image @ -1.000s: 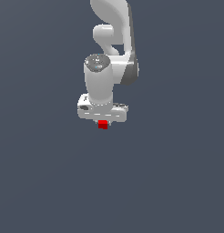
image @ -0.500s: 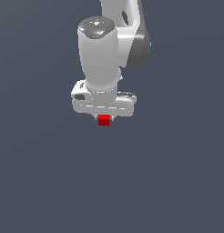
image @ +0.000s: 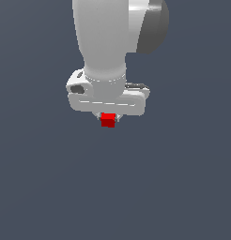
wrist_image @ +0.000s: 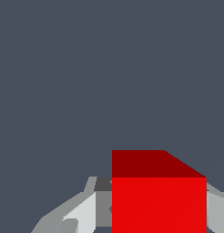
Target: Pick up the red cube and move it to a goal position.
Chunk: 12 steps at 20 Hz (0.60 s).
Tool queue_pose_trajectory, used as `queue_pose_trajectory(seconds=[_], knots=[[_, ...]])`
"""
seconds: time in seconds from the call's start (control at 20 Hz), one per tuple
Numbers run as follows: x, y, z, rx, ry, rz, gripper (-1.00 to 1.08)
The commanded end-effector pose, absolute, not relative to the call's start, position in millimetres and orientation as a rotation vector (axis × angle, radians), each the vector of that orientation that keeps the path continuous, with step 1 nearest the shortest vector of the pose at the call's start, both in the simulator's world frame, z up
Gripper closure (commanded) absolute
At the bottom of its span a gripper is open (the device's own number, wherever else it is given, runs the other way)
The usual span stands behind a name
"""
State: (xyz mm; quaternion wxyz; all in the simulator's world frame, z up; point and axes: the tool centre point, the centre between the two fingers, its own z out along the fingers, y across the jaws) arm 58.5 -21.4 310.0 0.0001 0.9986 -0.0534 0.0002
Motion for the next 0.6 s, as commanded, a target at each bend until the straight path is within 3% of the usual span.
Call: queue_pose_trajectory(seconds=[0.0,0.55], knots=[[63.4,-20.4,318.8,3.137,-0.168,0.0,1.08],[71.4,-19.0,331.2,3.137,-0.168,0.0,1.08]])
